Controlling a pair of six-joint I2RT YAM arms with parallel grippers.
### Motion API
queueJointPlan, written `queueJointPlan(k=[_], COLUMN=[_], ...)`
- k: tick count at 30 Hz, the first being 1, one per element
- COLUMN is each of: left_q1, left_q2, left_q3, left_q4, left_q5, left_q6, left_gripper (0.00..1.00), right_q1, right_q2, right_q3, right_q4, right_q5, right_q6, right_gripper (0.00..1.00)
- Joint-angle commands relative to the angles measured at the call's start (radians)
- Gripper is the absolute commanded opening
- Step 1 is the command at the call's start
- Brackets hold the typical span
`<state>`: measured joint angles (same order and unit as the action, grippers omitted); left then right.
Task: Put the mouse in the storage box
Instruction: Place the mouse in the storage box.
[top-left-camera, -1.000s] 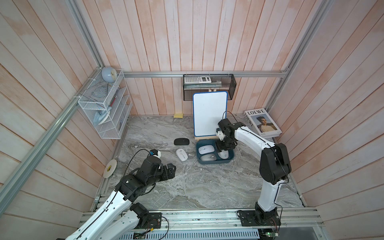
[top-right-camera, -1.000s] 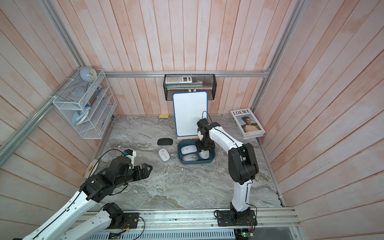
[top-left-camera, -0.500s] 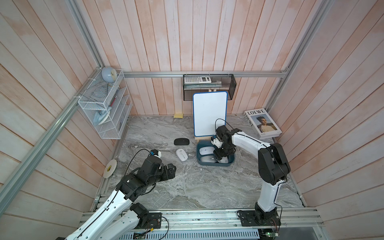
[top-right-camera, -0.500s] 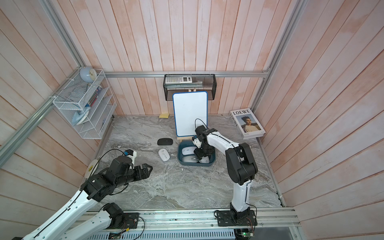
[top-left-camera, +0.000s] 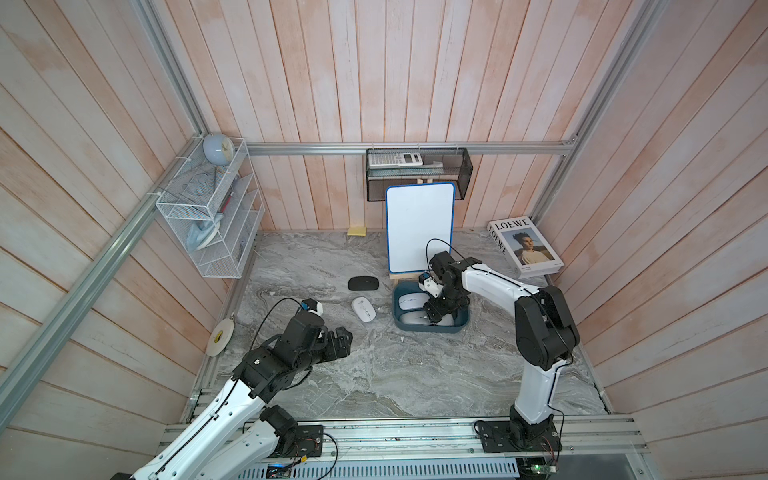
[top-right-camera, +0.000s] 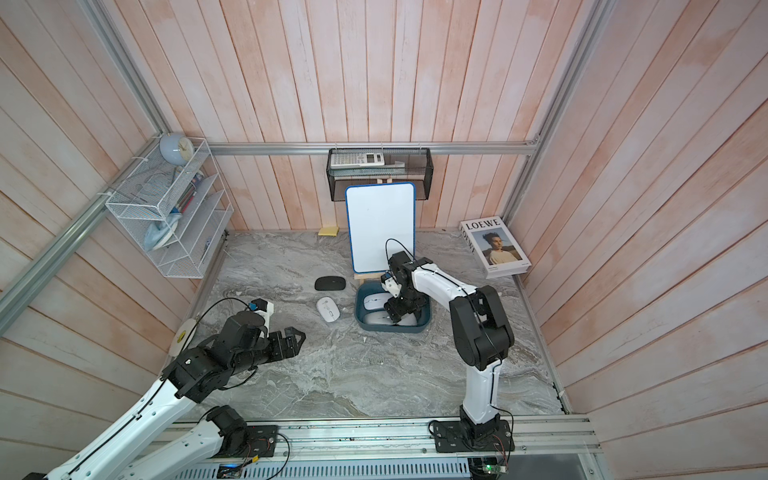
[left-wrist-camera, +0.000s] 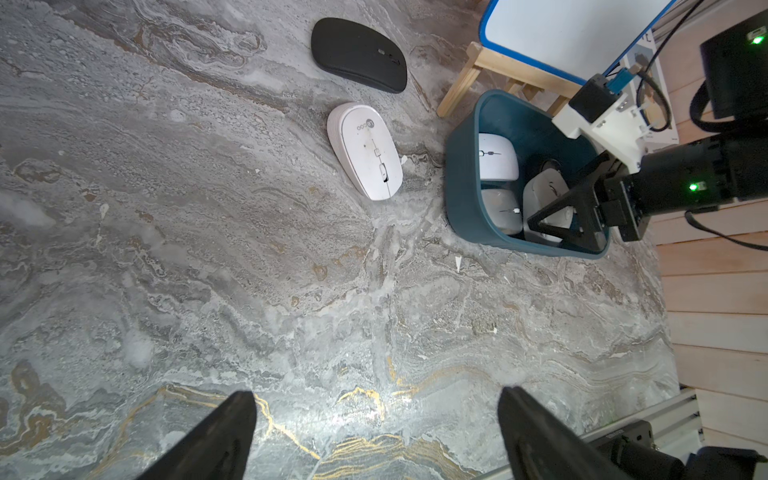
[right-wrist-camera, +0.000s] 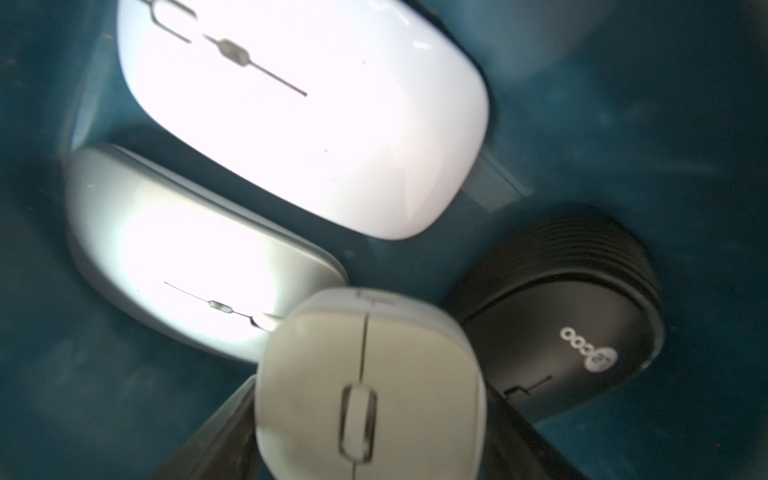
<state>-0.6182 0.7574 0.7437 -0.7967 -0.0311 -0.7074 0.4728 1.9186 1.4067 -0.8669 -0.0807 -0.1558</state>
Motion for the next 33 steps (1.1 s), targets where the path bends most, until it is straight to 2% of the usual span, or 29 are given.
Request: queueJointPlan(k=[1, 8, 13, 20, 24, 28, 33], left_q1=[-0.005, -0.005, 0.014, 0.022, 0.024, 0.037, 0.051], left_q2=[0.0, 0.001, 0.06, 0.325, 0.488, 0.615, 0.813], left_q3=[-0.002, 0.008, 0.033, 0.126, 0.196, 0.232, 0.35], left_q4=[-0.004, -0.014, -0.008, 0.111, 0.151, 0.225, 0.248], left_q5=[-0.001, -0.018, -0.048, -0.023, -0.068, -0.086, -0.134], left_q6=[0.003, 0.003, -0.005, -0.043, -0.04, -0.064, -0.113], left_gripper=[0.96, 0.96, 0.97, 0.96, 0.96, 0.96, 0.98], right_q1=[0.001, 0.001, 0.001, 0.001, 0.004, 0.013, 0.034], right_q2=[-0.044, -0.202, -0.363, -0.632, -0.786, -0.894, -0.985], right_q3=[-0.004, 0.014, -0.076, -0.341, -0.496, -0.565, -0.617], right_q4=[-0.006, 0.033, 0.136, 0.366, 0.452, 0.443, 0.432], right_q5=[0.007, -0.03, -0.043, -0.116, -0.134, -0.156, -0.158], right_q6=[0.026, 0.091, 0.171, 0.38, 0.46, 0.48, 0.51], right_gripper=[0.82, 0.83, 0.83, 0.83, 0.82, 0.82, 0.81])
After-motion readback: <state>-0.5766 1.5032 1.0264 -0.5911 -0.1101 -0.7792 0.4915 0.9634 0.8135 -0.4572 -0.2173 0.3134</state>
